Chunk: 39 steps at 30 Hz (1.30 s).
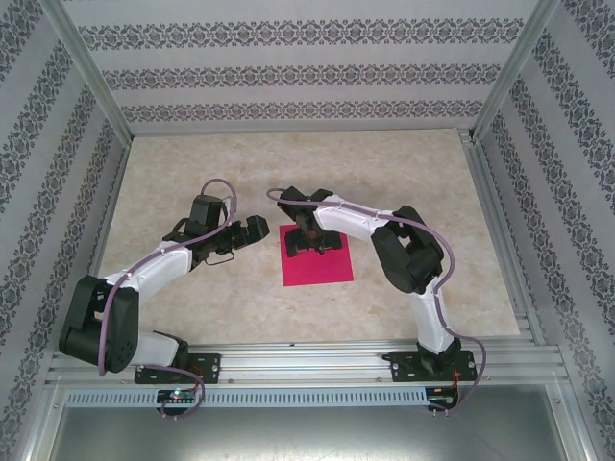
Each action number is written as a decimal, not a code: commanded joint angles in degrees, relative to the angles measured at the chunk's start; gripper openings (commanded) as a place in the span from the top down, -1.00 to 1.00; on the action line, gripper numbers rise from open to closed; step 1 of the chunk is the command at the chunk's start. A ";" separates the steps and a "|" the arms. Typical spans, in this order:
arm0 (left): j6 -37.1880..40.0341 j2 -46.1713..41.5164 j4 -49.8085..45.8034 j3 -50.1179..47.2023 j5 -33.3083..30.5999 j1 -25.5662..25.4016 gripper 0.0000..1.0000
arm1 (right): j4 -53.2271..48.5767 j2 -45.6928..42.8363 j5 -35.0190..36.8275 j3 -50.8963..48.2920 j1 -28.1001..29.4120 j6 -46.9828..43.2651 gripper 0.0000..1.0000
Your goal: Fold a paper plane with a square sheet of paper (pick it up from the middle)
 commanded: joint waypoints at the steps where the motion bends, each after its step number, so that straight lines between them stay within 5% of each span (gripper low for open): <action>1: 0.00 -1.18 1.72 -0.91 -0.86 -0.19 -1.00 | -0.39 1.89 -0.75 -0.26 -0.04 1.11 -0.95; 39: 0.15 -1.22 0.96 -0.41 -0.29 -0.18 -1.00 | 4.20 1.81 -3.88 -4.36 -0.55 2.48 -0.75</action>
